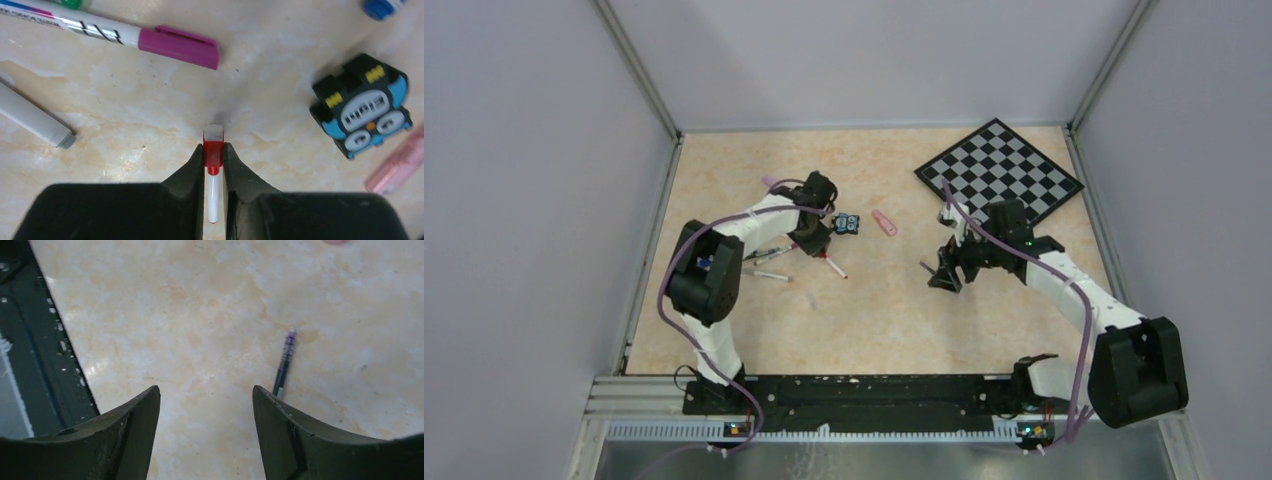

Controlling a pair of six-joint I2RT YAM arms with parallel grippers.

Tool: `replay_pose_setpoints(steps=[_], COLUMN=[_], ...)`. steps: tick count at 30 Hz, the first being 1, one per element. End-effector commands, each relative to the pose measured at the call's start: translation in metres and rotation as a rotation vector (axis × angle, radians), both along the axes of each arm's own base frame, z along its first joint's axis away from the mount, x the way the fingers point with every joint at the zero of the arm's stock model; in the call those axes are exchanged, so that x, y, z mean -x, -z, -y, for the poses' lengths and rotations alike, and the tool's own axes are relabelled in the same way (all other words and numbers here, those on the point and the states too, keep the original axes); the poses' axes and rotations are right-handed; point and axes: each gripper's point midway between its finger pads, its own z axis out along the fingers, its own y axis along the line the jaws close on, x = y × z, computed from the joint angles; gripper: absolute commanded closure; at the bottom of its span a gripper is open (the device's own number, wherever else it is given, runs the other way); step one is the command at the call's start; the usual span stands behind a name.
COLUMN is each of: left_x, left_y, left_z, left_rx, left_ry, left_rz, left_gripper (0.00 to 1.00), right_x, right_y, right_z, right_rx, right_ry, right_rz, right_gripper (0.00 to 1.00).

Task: Open the pen caps
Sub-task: Pick up the pen from the center of the board, then open the pen cap from the pen.

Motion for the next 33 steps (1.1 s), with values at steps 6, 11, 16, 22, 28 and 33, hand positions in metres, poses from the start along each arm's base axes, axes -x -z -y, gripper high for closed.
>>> replay_pose_setpoints(steps=[6, 11, 16, 22, 28, 33], left_x=[0.027, 0.060, 0.089, 0.099, 0.092, 0.092], left_y=[-0.079, -0.135, -0.183, -0.201, -0.195, -0.198], left_z=[0.051, 0.087, 0.108, 0.145, 0.167, 0.179], left_rx=[0.399, 0.635, 0.789, 0.868, 0.901, 0.907], left_ry=[0.414, 0.683, 0.764, 0.784, 0.738, 0.729], left_rz=[0.423, 0.811, 1.130, 1.223, 1.217, 1.233], left_gripper=[1.00, 1.00, 1.00, 1.00, 1.00, 1.00], right_x=[0.056, 0.069, 0.057, 0.042, 0.032, 0.020], right_y=[-0.078, -0.088, -0.101, -0.085, -0.073, -0.054], right_z=[-0.040, -0.047, -0.053, -0.055, -0.056, -0.055], right_rx=[-0.372, -0.498, -0.576, -0.588, -0.562, -0.499], right_ry=[-0.340, -0.347, -0.202, -0.078, -0.026, 0.039], right_rz=[0.094, 0.008, -0.143, -0.226, -0.239, -0.208], right_gripper=[0.30, 0.27, 0.26, 0.26, 0.27, 0.36])
